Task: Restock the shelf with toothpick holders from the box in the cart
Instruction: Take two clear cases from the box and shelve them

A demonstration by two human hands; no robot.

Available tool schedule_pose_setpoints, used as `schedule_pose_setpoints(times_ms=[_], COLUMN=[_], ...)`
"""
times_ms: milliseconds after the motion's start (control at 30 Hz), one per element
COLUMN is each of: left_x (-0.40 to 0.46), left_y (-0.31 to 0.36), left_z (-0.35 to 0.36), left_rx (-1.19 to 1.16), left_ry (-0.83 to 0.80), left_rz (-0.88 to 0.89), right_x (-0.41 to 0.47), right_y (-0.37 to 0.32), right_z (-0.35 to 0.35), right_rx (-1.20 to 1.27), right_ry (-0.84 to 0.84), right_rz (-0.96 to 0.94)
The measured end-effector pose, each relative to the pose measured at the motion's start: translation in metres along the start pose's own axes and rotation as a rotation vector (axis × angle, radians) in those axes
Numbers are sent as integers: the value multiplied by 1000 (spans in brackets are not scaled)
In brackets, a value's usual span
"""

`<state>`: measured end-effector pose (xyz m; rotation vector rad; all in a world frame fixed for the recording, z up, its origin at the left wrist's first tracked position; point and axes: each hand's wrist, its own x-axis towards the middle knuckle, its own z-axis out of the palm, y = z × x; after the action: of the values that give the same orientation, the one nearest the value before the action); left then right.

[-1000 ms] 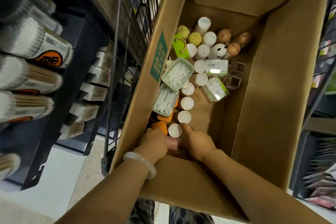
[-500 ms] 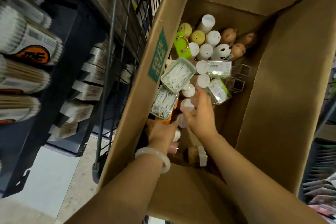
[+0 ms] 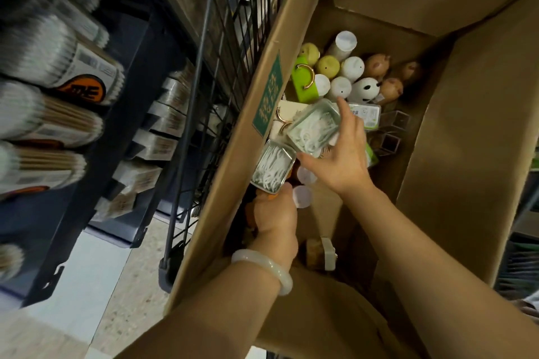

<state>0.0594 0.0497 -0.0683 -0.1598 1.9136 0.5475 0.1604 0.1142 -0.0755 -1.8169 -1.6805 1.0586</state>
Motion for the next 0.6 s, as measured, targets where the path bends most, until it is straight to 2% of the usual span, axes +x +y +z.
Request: schedule_pose_setpoints(times_ms=[67, 200, 267, 400, 467, 533, 600], left_x=[-7, -30, -36, -37, -37, -37, -35], left_y=[3, 10, 9, 3, 1, -2, -5], left_z=[-9, -28, -35, -47, -54, -60, -63], left_rx=[-54, -208, -216, -219, -289, -319, -326], left_ry=[-101, -394, -442, -301, -236, -186, -161], left_rz=[-8, -65, -68, -96, -143, -163, -170], right_x=[-17, -59, -71, -69, -59, -50, -43], right_y=[6, 4, -4, -9, 3, 17, 21], right_z=[-13, -17, -9, -6, -11, -7, 4], right_rx=[-19, -73, -54, 126, 148, 71, 36], right_ry=[14, -109, -153, -396, -536, -528, -413], right_rz=[14, -92, -150, -161, -47, 82, 138])
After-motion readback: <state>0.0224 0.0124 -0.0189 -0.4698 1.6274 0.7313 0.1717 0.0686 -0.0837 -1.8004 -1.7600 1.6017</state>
